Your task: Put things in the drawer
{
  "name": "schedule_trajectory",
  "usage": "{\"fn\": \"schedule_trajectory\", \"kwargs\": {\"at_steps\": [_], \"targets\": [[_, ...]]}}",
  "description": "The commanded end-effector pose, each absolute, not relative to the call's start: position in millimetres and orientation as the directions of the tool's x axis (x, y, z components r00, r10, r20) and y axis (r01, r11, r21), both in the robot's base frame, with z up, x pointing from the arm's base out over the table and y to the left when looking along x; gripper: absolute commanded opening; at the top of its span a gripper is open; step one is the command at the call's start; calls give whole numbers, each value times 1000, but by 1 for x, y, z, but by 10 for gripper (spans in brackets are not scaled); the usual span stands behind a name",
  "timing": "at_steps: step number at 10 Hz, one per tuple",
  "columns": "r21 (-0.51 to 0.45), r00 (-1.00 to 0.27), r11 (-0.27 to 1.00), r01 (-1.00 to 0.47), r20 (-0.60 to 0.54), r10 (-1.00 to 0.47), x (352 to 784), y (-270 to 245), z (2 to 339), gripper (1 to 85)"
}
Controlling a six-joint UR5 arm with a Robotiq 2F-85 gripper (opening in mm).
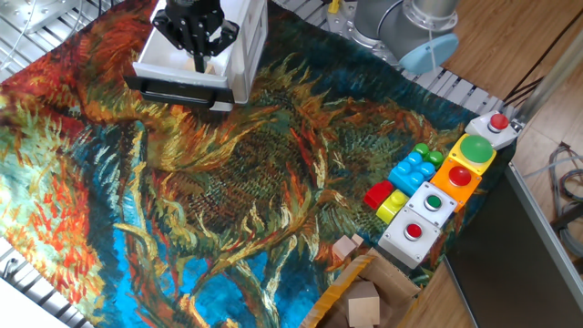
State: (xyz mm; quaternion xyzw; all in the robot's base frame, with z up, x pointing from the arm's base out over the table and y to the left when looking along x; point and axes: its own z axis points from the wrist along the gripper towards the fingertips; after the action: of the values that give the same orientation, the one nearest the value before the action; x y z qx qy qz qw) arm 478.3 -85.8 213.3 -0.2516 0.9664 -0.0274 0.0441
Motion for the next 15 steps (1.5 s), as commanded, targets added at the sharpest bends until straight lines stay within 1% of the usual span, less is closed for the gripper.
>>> {"fn": "schedule_trajectory", "kwargs": {"at_steps": [1,4,5,9,11,13,15], "targets": [[-79,-863,867,-493,-80,-498,495,-71,213,13],[-52,-861,867,-495,-104,-498,520,-33,210,13],[-49,-857,864,-501,-113,-503,522,-30,209,13],[-46,-860,867,-496,-110,-498,521,-30,209,13],[-2,-854,863,-505,-139,-501,521,-16,210,13],[-26,-850,858,-513,-122,-512,522,-25,205,13],[-23,-847,855,-518,-127,-517,520,-33,193,13]]}}
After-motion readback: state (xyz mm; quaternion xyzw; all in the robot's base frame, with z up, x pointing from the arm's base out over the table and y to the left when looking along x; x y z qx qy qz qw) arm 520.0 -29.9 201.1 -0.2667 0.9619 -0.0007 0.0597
